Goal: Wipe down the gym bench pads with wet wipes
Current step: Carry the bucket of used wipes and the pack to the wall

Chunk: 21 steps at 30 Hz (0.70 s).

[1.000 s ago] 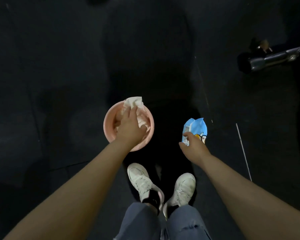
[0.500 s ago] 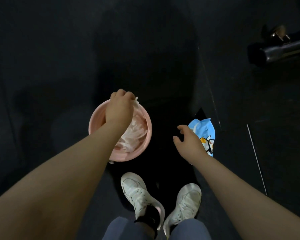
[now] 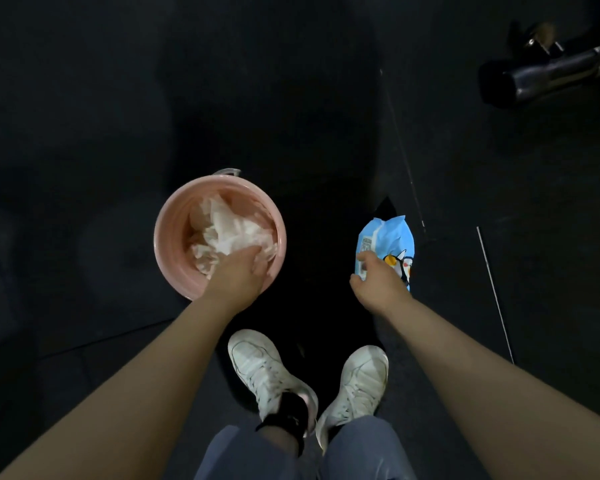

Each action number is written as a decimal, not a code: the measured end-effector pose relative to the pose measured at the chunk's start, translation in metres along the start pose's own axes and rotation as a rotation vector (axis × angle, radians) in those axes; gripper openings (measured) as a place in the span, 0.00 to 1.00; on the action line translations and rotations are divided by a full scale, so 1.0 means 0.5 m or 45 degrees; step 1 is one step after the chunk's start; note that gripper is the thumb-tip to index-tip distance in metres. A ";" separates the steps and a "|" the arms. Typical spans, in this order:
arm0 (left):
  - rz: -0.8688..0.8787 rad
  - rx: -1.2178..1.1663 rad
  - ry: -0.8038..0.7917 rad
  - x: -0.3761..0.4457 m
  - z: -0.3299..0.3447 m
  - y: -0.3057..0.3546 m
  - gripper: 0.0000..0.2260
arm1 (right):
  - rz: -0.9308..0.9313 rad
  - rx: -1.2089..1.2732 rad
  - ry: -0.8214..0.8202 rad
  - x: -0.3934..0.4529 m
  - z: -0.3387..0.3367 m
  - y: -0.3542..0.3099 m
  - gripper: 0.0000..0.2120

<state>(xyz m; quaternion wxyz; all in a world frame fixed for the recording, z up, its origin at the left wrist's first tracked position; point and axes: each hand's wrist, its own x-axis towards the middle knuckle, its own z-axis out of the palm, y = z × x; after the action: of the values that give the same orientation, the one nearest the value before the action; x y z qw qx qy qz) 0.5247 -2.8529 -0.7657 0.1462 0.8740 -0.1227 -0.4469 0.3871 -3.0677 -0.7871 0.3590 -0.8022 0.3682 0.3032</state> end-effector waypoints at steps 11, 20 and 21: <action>0.086 -0.097 0.272 -0.033 0.089 0.049 0.25 | 0.284 0.124 0.305 0.017 -0.048 0.114 0.25; 0.180 0.140 0.388 -0.012 0.111 0.012 0.38 | 0.469 0.147 0.059 0.079 -0.011 0.174 0.24; 0.213 0.191 0.391 -0.014 0.113 0.005 0.37 | 0.459 0.133 0.117 0.080 -0.007 0.175 0.19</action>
<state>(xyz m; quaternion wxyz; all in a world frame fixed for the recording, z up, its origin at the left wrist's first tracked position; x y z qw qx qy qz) 0.4742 -2.8610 -0.7909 0.1344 0.9271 -0.2041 -0.2841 0.3389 -3.1267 -0.8463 0.3230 -0.7164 0.5373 0.3062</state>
